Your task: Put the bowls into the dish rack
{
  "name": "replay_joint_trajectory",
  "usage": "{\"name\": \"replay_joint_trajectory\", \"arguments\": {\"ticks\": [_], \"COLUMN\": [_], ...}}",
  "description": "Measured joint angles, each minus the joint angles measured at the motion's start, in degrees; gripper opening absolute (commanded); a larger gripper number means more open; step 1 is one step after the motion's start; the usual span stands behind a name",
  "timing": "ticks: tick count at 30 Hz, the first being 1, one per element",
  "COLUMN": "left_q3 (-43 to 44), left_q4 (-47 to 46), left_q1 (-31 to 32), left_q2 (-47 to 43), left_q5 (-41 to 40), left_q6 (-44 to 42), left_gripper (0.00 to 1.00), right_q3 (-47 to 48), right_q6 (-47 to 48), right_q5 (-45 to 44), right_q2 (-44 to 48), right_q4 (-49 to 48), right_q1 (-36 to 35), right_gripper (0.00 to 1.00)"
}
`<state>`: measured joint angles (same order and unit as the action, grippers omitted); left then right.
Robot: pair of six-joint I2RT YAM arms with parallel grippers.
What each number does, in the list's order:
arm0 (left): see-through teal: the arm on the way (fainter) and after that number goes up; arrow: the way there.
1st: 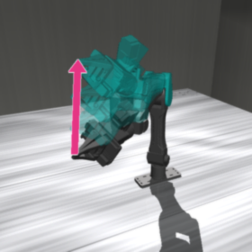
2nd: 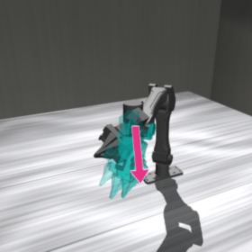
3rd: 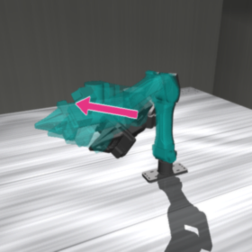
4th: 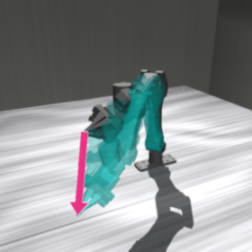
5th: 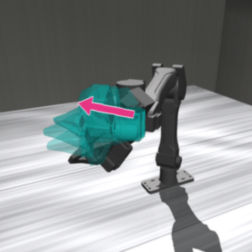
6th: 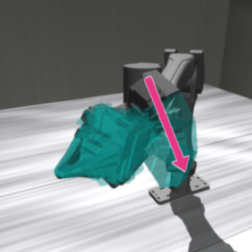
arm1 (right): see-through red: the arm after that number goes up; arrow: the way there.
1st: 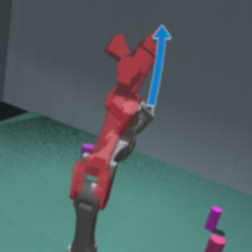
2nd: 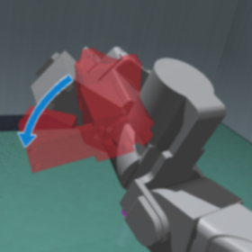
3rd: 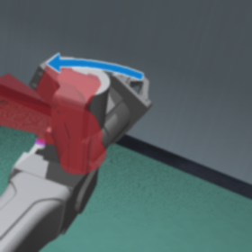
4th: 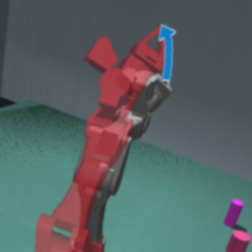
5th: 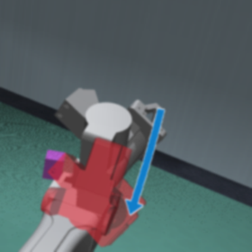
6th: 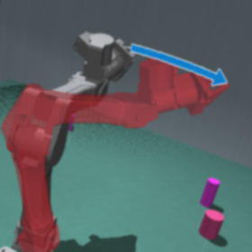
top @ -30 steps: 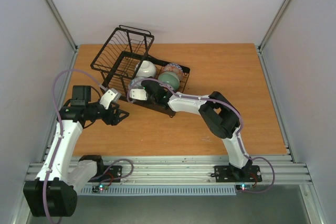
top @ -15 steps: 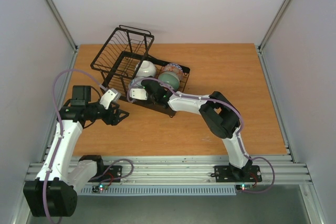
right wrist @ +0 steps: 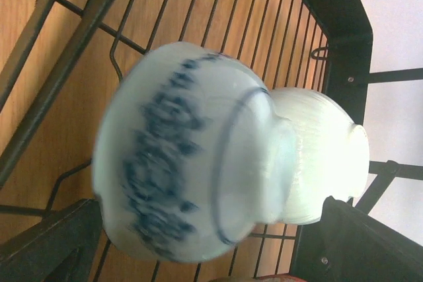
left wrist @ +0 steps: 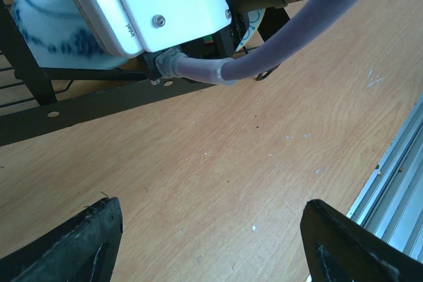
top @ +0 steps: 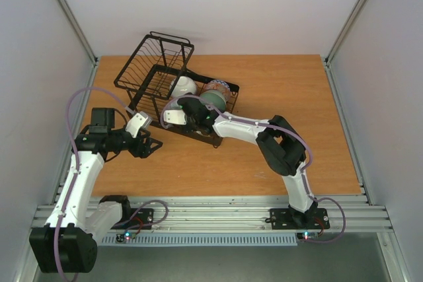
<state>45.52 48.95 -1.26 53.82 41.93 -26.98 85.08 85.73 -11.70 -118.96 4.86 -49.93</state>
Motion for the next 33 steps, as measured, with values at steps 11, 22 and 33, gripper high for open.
{"name": "replay_joint_trajectory", "arguments": {"ticks": [11,22,33], "left_q3": [-0.15,-0.22,-0.22], "left_q4": [-0.11,-0.17,-0.48], "left_q1": [0.0,0.0,0.0], "left_q2": [0.0,-0.02,-0.02], "left_q5": [0.0,0.0,-0.42], "left_q6": [0.0,0.0,0.31], "left_gripper": [0.75,0.75,0.75], "right_q3": [0.2,0.13,-9.03], "right_q6": [-1.18,-13.31,-34.97], "right_q5": [1.31,3.89,2.62], "right_q2": [5.97,19.54,34.32], "right_q4": [5.11,7.69,13.07], "right_q1": [0.0,0.28,2.49], "right_gripper": [0.95,0.95,0.97]}}
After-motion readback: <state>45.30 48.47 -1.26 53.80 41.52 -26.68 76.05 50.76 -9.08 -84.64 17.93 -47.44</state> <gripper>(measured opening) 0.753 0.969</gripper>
